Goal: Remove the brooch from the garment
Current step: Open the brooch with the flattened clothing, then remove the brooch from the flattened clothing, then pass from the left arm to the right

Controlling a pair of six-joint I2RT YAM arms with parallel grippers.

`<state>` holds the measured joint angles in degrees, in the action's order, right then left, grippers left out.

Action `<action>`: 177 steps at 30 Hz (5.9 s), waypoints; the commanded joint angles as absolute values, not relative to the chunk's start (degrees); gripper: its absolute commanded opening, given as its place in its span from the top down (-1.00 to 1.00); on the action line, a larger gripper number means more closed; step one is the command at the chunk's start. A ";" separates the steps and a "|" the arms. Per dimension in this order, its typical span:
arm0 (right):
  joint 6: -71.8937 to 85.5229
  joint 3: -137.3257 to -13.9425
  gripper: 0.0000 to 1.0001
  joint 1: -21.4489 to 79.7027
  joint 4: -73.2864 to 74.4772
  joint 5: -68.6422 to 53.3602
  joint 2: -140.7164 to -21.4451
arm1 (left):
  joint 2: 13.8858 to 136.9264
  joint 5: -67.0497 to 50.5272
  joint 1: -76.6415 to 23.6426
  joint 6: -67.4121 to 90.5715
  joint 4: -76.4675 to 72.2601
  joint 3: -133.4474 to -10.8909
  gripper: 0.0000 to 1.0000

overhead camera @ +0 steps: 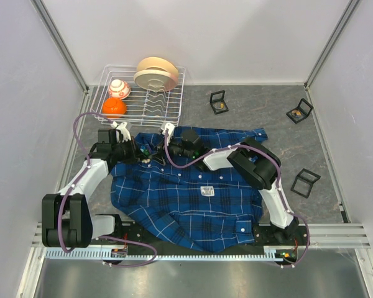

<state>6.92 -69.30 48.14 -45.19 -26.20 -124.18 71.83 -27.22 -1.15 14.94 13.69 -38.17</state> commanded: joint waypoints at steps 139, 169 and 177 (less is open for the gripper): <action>16.62 -56.71 -0.47 36.30 5.56 -30.55 -84.66 | 66.63 -51.30 -15.29 26.26 22.97 -57.59 0.96; 48.77 -36.38 -0.54 43.68 -57.64 -40.43 -71.53 | 56.42 -71.63 -17.93 63.45 -42.62 -28.65 0.96; 49.48 -37.62 -0.35 46.14 -60.99 -40.25 -74.00 | 55.99 -71.81 -17.93 65.47 -42.89 -28.21 0.96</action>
